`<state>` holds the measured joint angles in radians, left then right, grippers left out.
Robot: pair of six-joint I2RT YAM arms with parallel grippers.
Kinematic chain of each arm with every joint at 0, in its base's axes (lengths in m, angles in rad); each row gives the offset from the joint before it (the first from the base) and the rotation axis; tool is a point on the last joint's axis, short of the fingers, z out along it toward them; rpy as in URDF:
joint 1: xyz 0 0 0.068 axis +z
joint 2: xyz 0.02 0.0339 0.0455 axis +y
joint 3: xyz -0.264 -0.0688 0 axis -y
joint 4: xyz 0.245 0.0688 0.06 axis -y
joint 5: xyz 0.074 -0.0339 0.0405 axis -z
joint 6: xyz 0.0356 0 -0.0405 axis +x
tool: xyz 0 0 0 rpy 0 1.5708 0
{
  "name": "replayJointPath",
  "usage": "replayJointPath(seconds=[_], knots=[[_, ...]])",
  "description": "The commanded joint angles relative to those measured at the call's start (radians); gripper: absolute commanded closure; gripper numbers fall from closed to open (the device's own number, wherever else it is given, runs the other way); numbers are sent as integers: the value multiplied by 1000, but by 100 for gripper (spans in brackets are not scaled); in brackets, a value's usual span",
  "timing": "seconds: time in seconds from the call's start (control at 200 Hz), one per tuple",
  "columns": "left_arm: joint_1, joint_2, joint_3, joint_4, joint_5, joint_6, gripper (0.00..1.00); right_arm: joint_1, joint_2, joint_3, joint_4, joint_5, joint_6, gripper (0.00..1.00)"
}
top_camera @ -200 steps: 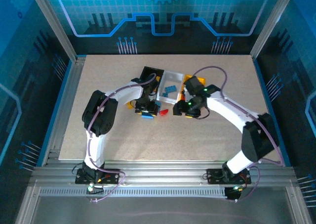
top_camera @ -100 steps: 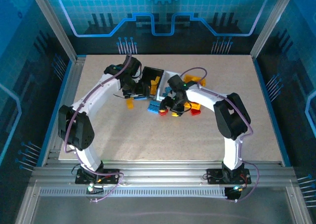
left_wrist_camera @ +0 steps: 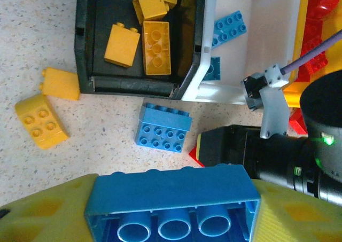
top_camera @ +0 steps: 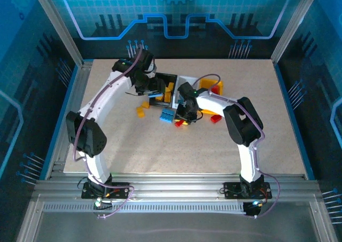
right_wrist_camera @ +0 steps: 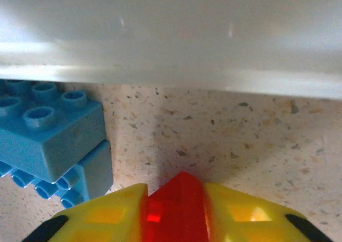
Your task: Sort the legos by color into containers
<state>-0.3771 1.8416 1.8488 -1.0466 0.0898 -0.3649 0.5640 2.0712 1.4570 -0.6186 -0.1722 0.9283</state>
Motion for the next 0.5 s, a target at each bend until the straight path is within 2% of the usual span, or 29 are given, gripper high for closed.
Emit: replayJointPath(seconds=[0.0,0.105,0.27,0.455,0.495], knots=[[-22,63,66,-19,39,-3,43,23,-68,-54,-26,48,5,70],[-55,133,137,-15,43,-5,43,23,-162,-143,-30,55,1,71],[-97,279,279,-9,51,-28,43,6,-393,-317,-64,82,-8,71],[-129,478,513,-36,36,-33,42,-95,-616,-397,-148,119,-58,71],[-130,527,566,-45,42,-36,40,-130,-637,-395,-164,122,-77,71]])
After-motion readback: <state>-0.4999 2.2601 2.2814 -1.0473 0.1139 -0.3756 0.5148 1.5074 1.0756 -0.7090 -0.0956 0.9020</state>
